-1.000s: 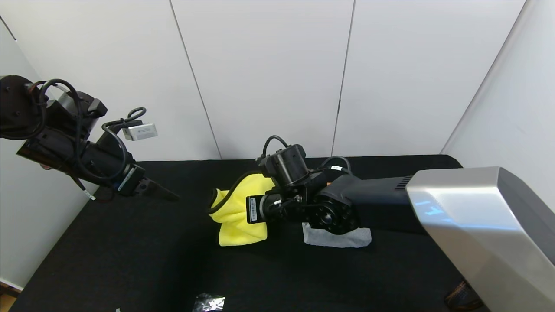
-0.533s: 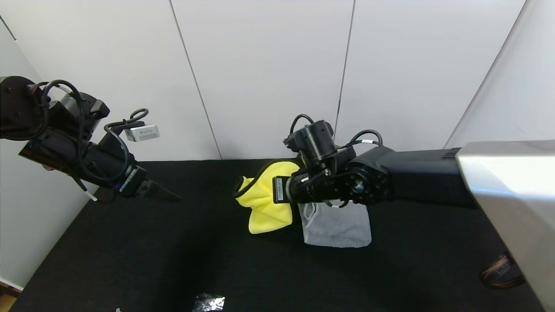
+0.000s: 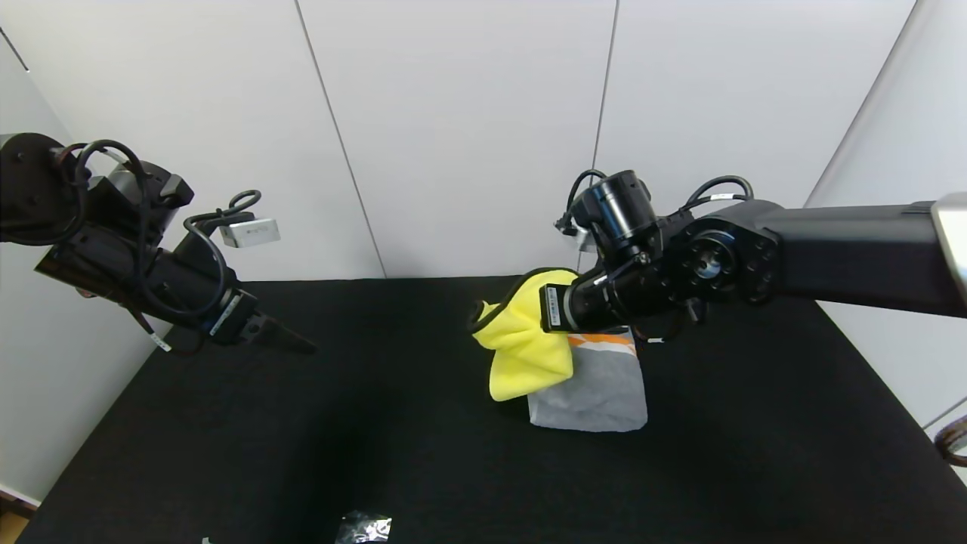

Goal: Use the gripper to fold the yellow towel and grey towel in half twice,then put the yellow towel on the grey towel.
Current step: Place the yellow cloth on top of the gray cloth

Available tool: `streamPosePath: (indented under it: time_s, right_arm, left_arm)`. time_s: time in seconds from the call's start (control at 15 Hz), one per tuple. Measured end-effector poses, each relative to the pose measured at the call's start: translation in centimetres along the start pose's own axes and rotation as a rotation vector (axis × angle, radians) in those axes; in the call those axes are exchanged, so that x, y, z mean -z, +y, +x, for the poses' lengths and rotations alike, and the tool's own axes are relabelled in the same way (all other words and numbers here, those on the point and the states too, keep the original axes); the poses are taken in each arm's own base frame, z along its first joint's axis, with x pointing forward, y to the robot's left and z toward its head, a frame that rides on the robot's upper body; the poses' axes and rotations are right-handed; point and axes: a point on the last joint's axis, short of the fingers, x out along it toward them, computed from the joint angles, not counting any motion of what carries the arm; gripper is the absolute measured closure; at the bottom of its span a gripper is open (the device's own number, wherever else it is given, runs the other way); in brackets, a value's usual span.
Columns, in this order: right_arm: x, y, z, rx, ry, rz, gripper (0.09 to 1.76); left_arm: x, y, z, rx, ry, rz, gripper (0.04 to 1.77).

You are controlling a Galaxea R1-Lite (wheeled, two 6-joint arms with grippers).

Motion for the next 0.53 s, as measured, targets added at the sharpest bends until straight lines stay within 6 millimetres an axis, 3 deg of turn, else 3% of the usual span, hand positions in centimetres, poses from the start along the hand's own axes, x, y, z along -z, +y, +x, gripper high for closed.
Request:
streamPosePath:
  time_s: [0.53]
  right_arm:
    - [1.4,-2.6,-1.1,0.016,0.067,0.039,1.72]
  left_arm:
    - [-0.1,-0.2,0.1,0.005,0.002,0.004,0.09]
